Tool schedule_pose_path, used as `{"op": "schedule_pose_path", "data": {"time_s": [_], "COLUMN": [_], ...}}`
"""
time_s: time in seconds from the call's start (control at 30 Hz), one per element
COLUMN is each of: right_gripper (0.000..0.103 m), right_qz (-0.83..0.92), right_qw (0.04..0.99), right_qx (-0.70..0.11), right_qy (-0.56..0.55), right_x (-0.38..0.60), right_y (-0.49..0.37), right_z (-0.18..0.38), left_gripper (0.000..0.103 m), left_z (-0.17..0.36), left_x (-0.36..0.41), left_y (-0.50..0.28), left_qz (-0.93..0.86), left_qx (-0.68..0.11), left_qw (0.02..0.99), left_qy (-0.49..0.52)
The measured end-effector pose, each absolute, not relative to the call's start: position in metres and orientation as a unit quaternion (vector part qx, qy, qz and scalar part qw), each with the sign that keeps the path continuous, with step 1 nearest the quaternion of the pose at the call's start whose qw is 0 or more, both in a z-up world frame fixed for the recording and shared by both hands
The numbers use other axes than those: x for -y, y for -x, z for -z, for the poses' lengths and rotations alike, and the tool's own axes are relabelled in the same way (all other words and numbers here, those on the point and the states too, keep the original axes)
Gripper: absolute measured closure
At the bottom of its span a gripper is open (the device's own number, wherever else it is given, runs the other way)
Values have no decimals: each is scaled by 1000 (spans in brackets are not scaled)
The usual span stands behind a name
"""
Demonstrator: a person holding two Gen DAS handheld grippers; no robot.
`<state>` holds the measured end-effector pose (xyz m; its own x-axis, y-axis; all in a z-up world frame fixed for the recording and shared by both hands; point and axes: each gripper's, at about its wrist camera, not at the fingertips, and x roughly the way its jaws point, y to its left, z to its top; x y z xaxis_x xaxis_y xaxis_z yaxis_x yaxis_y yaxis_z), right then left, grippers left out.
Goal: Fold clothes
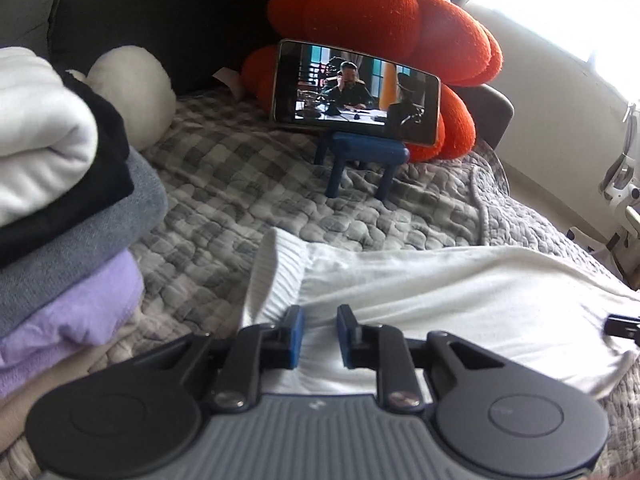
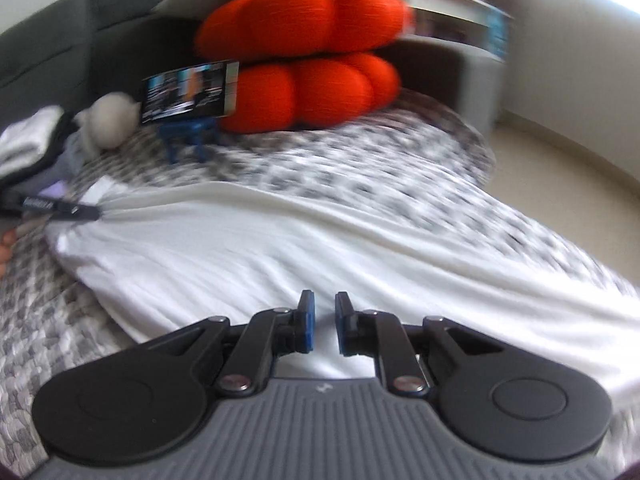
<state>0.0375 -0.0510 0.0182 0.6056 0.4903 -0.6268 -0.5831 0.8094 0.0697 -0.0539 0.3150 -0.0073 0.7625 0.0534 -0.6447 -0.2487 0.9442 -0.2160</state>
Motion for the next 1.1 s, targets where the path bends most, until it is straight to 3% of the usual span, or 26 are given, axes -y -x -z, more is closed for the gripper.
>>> {"op": "schedule_pose_path", "data": {"time_s": [0.37, 0.67, 1.1], "right_gripper": [88, 87, 87], "right_qz": [-194, -157, -98], "right_qw": [929, 917, 941], "right_qx": [-314, -336, -310], "right_qy": [28, 148, 92], "right_x": [125, 161, 171], "right_y": [-47, -119, -155], "right_z": [-26, -21, -23], "left_gripper": [83, 82, 75], "left_z": [-8, -5, -3], "left_x": [-307, -281, -257], "left_y": [58, 47, 27], "left_qz": [-82, -55, -36], "left_qx": [-324, -335, -334], "left_qw": [931, 934, 936], "left_qy": [144, 113, 102]}}
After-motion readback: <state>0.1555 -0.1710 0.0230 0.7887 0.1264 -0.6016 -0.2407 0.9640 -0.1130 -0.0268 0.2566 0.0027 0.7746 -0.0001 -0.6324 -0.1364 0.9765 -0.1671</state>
